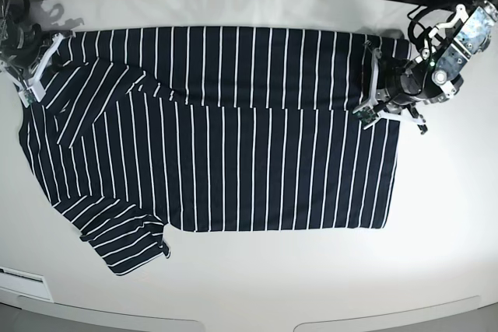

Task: Fold the T-shirt properly
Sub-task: 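Drag the folded shirt with both grippers toward the robot's base, then release the shirt and move the left gripper to the hem corner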

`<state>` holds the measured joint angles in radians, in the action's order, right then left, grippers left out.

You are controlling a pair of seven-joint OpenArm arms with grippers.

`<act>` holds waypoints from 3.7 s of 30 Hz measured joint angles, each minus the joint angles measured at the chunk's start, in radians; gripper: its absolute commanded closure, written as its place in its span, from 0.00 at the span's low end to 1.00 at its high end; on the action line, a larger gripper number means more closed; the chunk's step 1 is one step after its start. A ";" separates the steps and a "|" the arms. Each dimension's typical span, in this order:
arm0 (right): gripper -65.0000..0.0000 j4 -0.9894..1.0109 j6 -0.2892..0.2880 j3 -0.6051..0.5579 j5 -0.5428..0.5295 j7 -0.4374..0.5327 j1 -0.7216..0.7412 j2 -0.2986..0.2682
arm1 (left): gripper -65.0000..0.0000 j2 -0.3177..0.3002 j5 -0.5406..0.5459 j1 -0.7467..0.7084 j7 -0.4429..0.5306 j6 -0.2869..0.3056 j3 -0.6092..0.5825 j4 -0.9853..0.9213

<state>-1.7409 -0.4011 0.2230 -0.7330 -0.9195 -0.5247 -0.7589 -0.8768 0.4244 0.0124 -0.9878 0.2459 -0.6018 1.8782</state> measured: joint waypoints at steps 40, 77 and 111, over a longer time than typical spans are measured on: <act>1.00 -0.171 0.054 0.015 0.115 0.052 -0.254 0.040 | 1.00 -0.047 -0.241 -0.260 0.031 -0.106 0.008 0.137; 1.00 -0.433 0.168 -0.003 0.368 0.048 -0.251 0.047 | 1.00 -0.039 -0.512 -0.241 -0.082 -0.293 -0.030 0.252; 1.00 -0.440 0.166 -0.003 0.363 0.097 -0.142 0.047 | 1.00 0.181 0.407 0.280 0.316 0.158 0.629 -0.540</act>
<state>-2.1811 -0.2356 0.2203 -0.3698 -0.8230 -0.6666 -0.7120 -0.6956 0.8310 0.2920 -0.6720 0.4038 0.0273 1.3380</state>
